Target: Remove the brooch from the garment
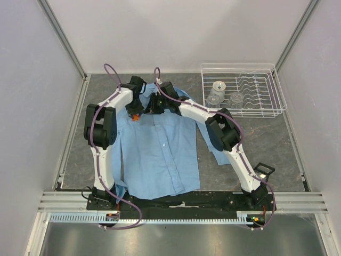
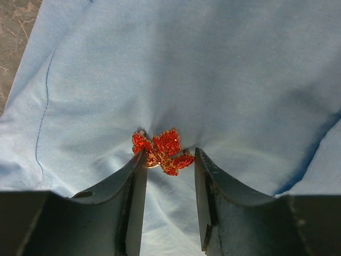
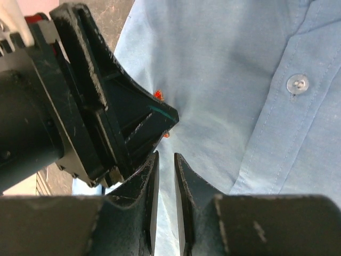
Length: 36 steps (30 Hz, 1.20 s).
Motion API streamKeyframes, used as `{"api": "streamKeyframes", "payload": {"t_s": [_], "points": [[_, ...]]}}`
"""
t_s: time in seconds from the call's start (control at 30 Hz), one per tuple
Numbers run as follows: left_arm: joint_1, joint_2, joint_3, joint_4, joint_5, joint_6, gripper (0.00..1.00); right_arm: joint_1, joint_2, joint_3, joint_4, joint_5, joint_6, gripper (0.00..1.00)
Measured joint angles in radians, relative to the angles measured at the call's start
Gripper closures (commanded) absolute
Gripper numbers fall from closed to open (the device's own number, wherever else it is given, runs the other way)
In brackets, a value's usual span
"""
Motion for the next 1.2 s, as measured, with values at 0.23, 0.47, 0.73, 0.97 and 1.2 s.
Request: {"api": "streamKeyframes", "payload": {"t_s": [0.23,0.47,0.73,0.97,1.2], "points": [[-0.003,-0.056,-0.09,0.092,-0.006,0.005,0.81,0.0,0.035,0.041,0.004,-0.002,-0.006,0.76],[-0.004,-0.082,-0.125,0.132,0.007,0.029,0.96,0.0,0.064,0.087,0.018,-0.005,-0.006,0.75],[-0.003,-0.15,-0.208,0.185,0.034,0.077,0.98,0.0,0.099,0.121,0.069,-0.003,0.001,0.75],[0.016,-0.23,-0.288,0.219,0.056,0.095,0.86,0.0,0.093,0.043,0.143,0.003,0.004,0.75],[0.023,-0.286,-0.33,0.252,0.09,0.109,0.57,0.0,0.09,-0.032,0.174,-0.008,0.007,0.77]]}}
